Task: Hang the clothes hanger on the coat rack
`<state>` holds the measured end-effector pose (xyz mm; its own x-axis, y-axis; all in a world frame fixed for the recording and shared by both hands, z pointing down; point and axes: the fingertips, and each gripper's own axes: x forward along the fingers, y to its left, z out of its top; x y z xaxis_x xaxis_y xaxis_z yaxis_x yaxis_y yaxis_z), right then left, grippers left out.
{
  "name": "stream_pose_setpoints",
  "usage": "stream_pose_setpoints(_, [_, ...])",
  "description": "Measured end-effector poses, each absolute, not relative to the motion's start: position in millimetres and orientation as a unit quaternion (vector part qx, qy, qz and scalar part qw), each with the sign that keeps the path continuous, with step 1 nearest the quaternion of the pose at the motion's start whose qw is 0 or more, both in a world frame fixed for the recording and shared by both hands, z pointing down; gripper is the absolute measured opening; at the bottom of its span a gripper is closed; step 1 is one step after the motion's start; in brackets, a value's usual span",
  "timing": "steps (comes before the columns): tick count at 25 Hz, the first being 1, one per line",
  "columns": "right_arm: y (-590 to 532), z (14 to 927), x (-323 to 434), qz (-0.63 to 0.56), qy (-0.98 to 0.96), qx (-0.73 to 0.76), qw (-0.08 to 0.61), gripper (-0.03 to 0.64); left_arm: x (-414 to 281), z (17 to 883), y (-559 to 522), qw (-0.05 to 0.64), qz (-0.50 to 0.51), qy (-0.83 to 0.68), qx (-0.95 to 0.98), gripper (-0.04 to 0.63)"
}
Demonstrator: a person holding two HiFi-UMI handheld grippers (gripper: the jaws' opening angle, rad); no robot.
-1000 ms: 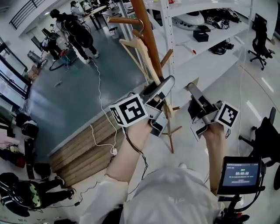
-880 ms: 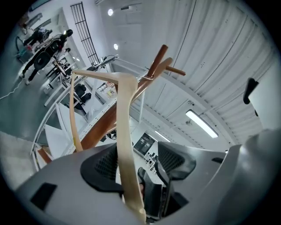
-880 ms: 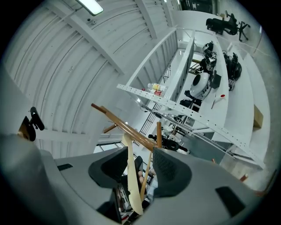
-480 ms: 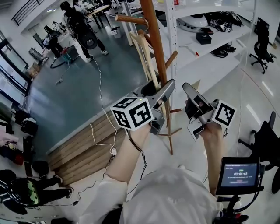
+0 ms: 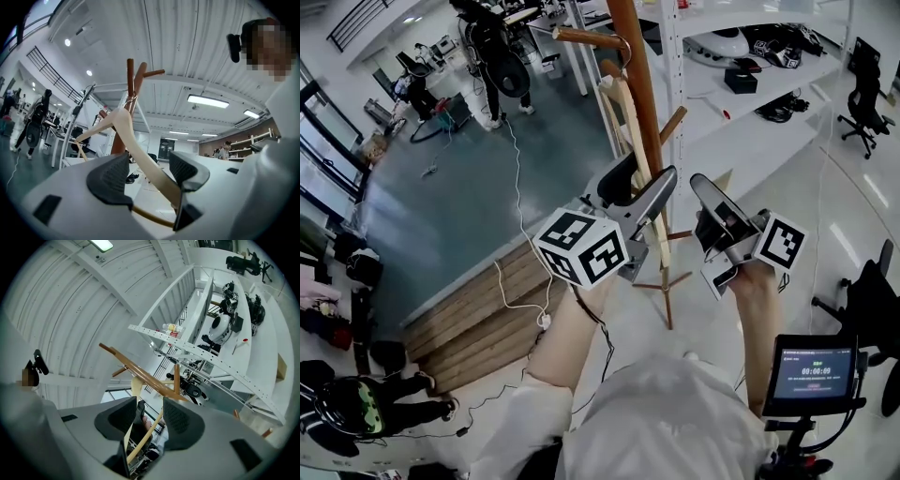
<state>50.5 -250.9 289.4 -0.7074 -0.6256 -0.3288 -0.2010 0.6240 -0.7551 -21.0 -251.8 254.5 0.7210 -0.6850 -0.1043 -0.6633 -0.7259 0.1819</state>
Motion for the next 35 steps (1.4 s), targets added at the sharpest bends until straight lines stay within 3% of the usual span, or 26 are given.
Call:
stream_pose_setpoints(5, [-245.0,283.4,46.6,-0.335,0.864,-0.239,0.289,0.183,-31.3,255.5,-234.5,0.045,-0.099,-0.364,0.925,0.27])
stream_pose_setpoints(15, [-222.9,284.2,19.6,-0.207,0.908,-0.3,0.208,0.183,-73.1,274.3,-210.0,0.081,-0.148,-0.4,0.901,0.268])
stream_pose_setpoints(27, [-193.8,328.7,-15.6,-0.248,0.915,-0.268,0.172,0.183,-116.7,319.7,-155.4,0.132,-0.167,-0.432,0.877,0.266])
stream_pose_setpoints(30, [-189.1,343.7,-21.4,-0.251,0.917,-0.271,0.151,0.183,-133.9,340.6,-141.2,0.155,-0.179,-0.447,0.863,0.19])
stream_pose_setpoints(33, [-185.5,363.8,-21.1,-0.264,0.914,-0.277,0.137,0.183,-145.8,367.1,-129.2,0.176,-0.182,-0.477,0.842,0.006])
stream_pose_setpoints(35, [-181.8,373.6,-20.3,-0.271,0.912,-0.278,0.128,0.183,-149.2,381.9,-122.8,0.196,-0.18,-0.488,0.831,0.005])
